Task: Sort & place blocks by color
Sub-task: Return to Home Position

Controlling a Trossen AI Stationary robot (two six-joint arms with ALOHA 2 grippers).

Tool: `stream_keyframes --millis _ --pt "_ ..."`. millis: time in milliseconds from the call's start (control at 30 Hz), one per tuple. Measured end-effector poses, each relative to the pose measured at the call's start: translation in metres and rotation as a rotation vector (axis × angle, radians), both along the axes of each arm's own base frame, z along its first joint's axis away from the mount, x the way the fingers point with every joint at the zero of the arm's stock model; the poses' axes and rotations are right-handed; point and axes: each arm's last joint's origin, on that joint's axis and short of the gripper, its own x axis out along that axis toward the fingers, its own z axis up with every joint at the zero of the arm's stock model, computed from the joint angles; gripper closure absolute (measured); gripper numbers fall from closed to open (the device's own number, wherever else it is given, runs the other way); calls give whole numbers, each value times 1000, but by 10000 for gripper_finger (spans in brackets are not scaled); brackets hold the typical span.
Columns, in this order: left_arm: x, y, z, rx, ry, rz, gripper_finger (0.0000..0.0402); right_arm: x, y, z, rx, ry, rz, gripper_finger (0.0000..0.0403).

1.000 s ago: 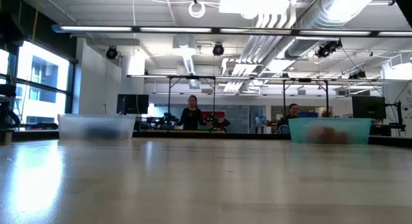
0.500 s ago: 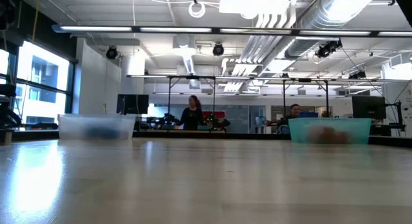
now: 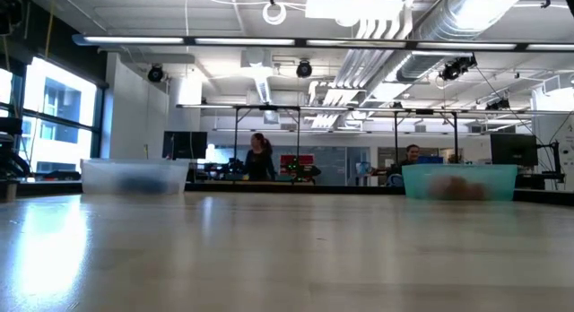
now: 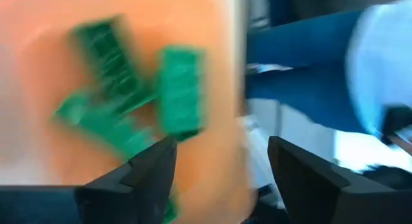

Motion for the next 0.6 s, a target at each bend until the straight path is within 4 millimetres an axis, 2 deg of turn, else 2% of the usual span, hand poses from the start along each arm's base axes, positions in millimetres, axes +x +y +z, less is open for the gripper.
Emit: stream_keyframes --millis 67,167,267,400,600 --pt "5 -4 8 -34 -116 -29 165 -11 1 8 -63 36 15 206" --pt "17 -6 29 -48 -403 3 166 -30 5 17 -165 111 13 206" --pt "28 3 38 53 -599 112 167 -51 6 21 -227 227 -25 206" --pt "45 28 41 180 -667 255 167 -73 4 19 -291 389 -136 206" --pt "65 74 44 205 -688 327 167 -104 -12 20 -346 572 -259 206"
